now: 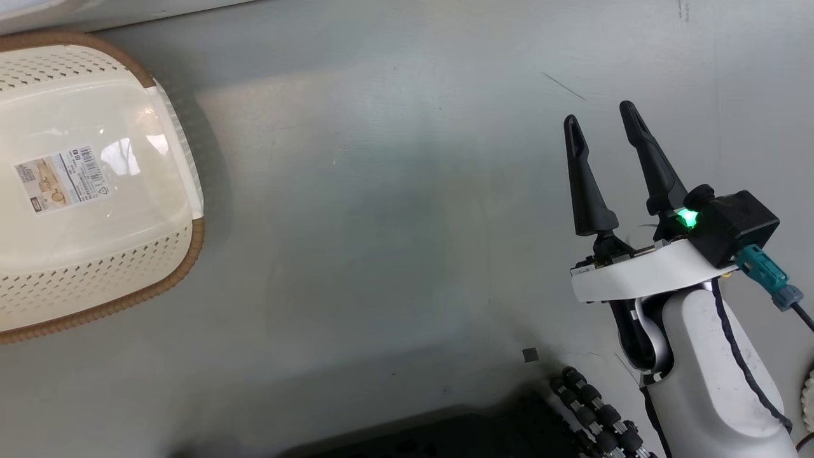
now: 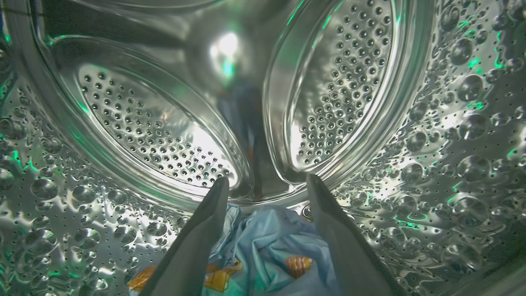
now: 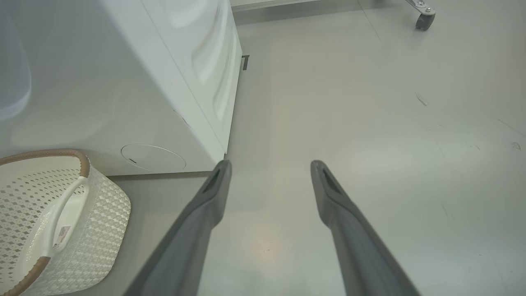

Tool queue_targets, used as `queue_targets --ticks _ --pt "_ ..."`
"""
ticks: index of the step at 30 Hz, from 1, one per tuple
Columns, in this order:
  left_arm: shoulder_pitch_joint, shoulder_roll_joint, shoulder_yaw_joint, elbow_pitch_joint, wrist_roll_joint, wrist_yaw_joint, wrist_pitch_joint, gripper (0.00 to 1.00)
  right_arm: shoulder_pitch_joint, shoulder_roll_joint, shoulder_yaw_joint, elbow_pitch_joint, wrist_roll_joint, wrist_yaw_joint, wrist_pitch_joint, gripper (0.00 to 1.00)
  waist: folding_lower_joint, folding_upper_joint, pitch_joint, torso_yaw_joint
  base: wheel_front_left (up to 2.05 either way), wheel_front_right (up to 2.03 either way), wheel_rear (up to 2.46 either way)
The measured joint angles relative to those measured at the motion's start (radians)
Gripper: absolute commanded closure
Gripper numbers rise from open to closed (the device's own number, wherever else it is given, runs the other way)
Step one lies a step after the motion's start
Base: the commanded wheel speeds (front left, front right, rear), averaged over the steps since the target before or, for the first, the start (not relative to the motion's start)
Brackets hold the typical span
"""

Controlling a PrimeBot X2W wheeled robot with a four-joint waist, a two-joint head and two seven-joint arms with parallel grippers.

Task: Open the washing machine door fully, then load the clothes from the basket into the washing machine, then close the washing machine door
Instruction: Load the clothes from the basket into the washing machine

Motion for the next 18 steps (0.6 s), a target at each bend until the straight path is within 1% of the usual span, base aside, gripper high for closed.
queue_targets --ticks 10,18 --pt "0.003 -0.033 -0.015 0.057 0.0 0.0 -0.027 0.0 -0.015 0.0 -0.019 0.009 0.0 0.0 0.0 0.0 0.0 0.0 -0.03 0.027 0.0 0.0 0.0" --pt "0.034 -0.063 -0.021 0.072 -0.008 0.0 -0.035 0.0 -0.015 0.0 -0.032 0.015 0.0 -0.001 0.0 0.0 0.0 0.0 -0.063 0.051 0.0 0.0 0.0"
